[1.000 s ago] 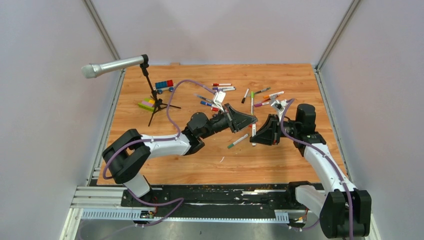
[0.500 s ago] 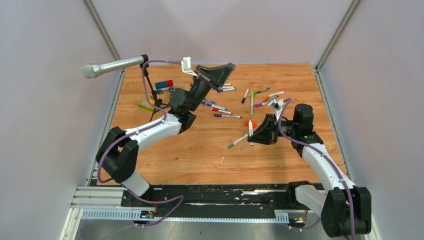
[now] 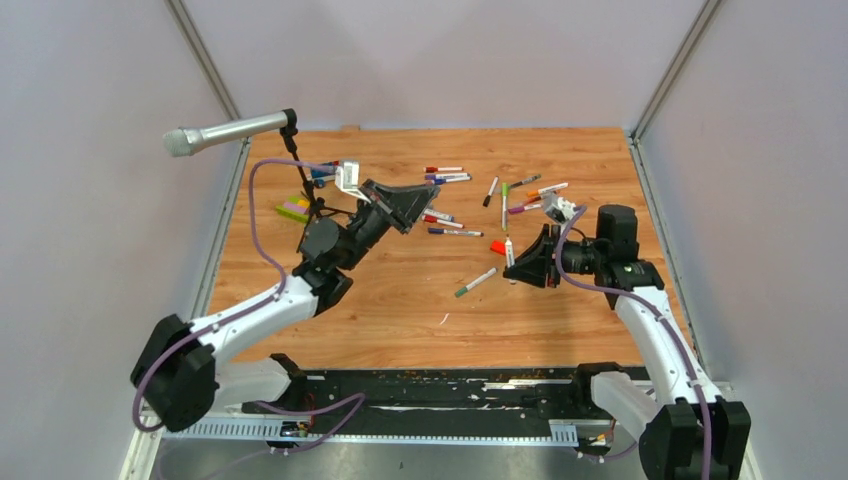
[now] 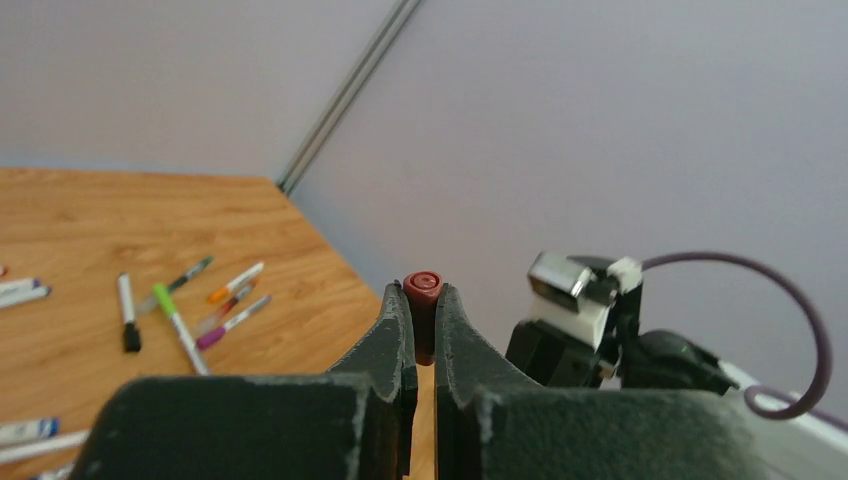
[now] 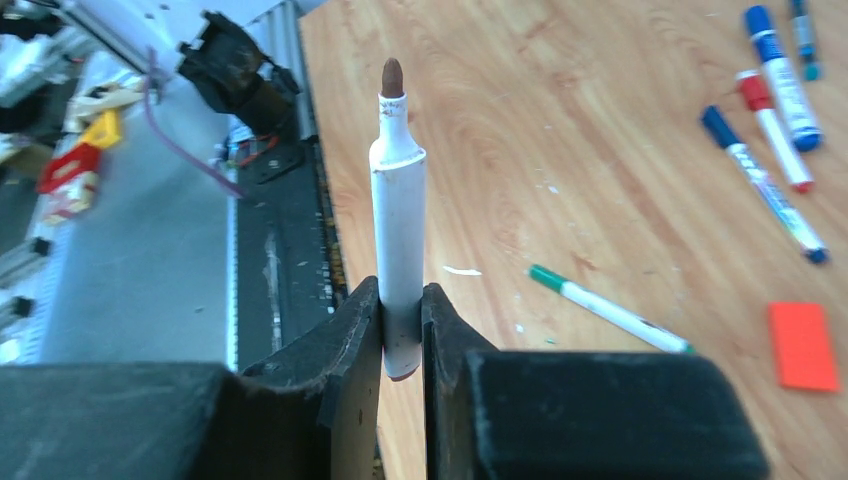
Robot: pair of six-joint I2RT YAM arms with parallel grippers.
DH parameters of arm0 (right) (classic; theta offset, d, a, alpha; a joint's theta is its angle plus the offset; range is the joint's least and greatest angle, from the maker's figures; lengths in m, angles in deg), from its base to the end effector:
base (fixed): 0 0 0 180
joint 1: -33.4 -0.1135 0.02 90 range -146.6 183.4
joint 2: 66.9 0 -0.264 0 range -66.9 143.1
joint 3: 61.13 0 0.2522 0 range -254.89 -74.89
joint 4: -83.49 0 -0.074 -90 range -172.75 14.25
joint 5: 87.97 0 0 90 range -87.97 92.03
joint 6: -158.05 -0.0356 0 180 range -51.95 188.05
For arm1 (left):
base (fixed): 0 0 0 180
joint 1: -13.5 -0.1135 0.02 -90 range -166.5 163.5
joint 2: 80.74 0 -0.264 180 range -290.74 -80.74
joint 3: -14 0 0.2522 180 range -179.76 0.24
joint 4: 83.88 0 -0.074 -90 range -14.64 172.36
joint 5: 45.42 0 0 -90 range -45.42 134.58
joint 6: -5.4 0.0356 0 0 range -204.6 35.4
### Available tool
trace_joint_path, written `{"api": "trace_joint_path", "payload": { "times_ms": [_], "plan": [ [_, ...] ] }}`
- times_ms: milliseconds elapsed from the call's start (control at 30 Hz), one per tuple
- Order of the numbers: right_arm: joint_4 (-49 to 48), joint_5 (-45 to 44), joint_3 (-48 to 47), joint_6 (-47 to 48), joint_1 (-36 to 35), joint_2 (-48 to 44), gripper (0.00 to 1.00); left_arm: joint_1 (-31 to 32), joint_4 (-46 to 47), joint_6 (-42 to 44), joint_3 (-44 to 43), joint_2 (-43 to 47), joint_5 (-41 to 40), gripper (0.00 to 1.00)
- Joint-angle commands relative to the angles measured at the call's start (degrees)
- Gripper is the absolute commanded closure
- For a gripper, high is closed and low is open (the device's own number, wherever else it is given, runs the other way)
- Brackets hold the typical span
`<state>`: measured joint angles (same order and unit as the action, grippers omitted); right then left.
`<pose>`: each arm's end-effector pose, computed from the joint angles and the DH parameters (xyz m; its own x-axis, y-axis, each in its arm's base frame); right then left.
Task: Open the pen caps
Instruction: Open the pen cap from the pen, then place the pen cap at the center of the board, then place the pen at the center of the board.
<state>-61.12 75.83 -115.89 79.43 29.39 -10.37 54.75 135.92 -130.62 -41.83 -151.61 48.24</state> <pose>0.1905 0.0476 0.2752 -0.4362 -0.0858 -0.8957 -0.8864 0.2120 0.4114 0.2064 -0.1840 0.3433 -0.2862 -0.7042 -0.6498 0.7138 0.2958 -0.6349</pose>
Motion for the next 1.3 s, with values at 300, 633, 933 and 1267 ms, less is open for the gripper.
{"api": "trace_joint_path", "payload": {
  "times_ms": [300, 633, 933, 1267],
  "plan": [
    [10.46, -16.25, -2.93, 15.3, 7.86, -2.64, 1.0, -0.03, -47.17, 10.58, 11.2, 25.68, -9.78, 1.0],
    [3.54, -35.47, -1.09, 7.38, 8.67, 2.21, 0.99, -2.33, -64.61, 11.73, 10.15, 21.41, -23.73, 1.0],
    [1.89, -45.98, -4.45, 1.59, 8.58, 12.5, 0.97, -9.08, -64.72, 10.25, 8.28, 6.64, -22.57, 1.0],
    [8.35, -51.07, -16.52, 0.22, 8.41, 33.34, 1.0, -12.29, -70.47, 12.07, 0.62, -7.16, -27.27, 1.0]
  ]
}}
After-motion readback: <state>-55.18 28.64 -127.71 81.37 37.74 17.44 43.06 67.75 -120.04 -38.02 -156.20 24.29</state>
